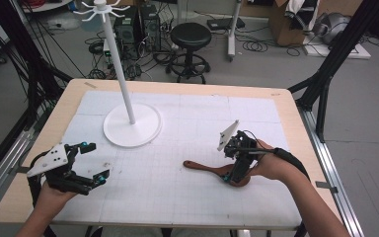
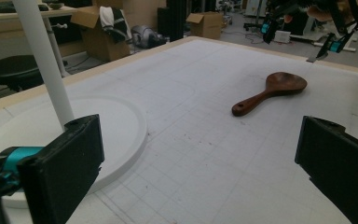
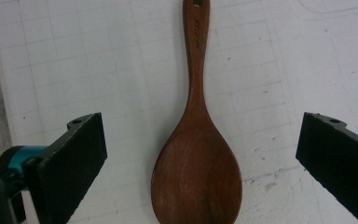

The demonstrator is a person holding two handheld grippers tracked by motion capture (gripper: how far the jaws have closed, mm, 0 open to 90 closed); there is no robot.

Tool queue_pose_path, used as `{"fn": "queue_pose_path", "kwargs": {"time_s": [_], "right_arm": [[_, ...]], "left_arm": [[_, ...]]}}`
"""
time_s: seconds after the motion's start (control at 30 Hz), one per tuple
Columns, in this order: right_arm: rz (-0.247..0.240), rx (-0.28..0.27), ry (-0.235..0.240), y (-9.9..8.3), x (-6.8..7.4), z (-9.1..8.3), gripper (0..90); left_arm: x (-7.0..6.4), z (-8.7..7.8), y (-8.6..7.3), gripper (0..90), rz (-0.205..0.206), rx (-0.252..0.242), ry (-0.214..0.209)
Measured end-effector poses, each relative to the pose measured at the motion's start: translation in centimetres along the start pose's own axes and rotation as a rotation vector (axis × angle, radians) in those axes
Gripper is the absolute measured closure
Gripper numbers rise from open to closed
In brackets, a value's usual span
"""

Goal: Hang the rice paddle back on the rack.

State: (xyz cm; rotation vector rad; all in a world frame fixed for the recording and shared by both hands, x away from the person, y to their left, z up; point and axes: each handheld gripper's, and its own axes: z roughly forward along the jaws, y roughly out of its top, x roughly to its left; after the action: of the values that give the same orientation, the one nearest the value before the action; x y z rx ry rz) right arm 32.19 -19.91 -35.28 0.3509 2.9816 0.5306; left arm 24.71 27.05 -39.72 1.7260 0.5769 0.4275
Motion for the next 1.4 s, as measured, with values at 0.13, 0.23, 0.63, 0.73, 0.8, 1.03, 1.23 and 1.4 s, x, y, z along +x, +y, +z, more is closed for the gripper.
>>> {"fn": "queue_pose_path", "kwargs": {"time_s": [0.13, 0.23, 0.63, 0.73, 0.8, 1.03, 1.23, 1.4], "right_arm": [[-0.002, 0.014, 0.0, 0.3, 0.1, 0.4, 0.5], [-0.006, 0.03, 0.001, 0.6, 0.1, 0.8, 0.5], [-0.006, 0.06, 0.002, 1.4, 0.0, 2.0, 1.3], [-0.003, 0.071, 0.005, 1.5, 0.0, 2.2, 1.6], [-0.002, 0.075, 0.005, 1.7, -0.1, 2.4, 1.6], [0.013, 0.098, -0.003, 2.0, -0.3, 3.1, 4.0], [0.02, 0.117, 0.012, 2.3, -0.3, 3.6, 4.7], [0.02, 0.128, -0.001, 2.6, -0.2, 3.9, 6.1]], "left_arm": [[-0.1, 0.0, 0.0, 1.7, 0.002, 0.001, 0.001], [-0.1, 0.0, 0.0, 1.8, 0.001, -0.001, 0.001], [-0.1, 0.0, 0.0, 1.8, 0.002, 0.0, 0.001], [-0.1, 0.0, 0.0, 1.8, 0.003, 0.001, 0.001], [-0.1, 0.0, 0.0, 1.8, 0.003, 0.001, 0.001], [-0.1, 0.0, 0.0, 1.7, 0.004, 0.002, 0.0], [-0.1, 0.0, 0.0, 1.7, 0.001, 0.004, -0.001], [-0.1, 0.0, 0.0, 1.8, 0.001, 0.004, 0.0]]}}
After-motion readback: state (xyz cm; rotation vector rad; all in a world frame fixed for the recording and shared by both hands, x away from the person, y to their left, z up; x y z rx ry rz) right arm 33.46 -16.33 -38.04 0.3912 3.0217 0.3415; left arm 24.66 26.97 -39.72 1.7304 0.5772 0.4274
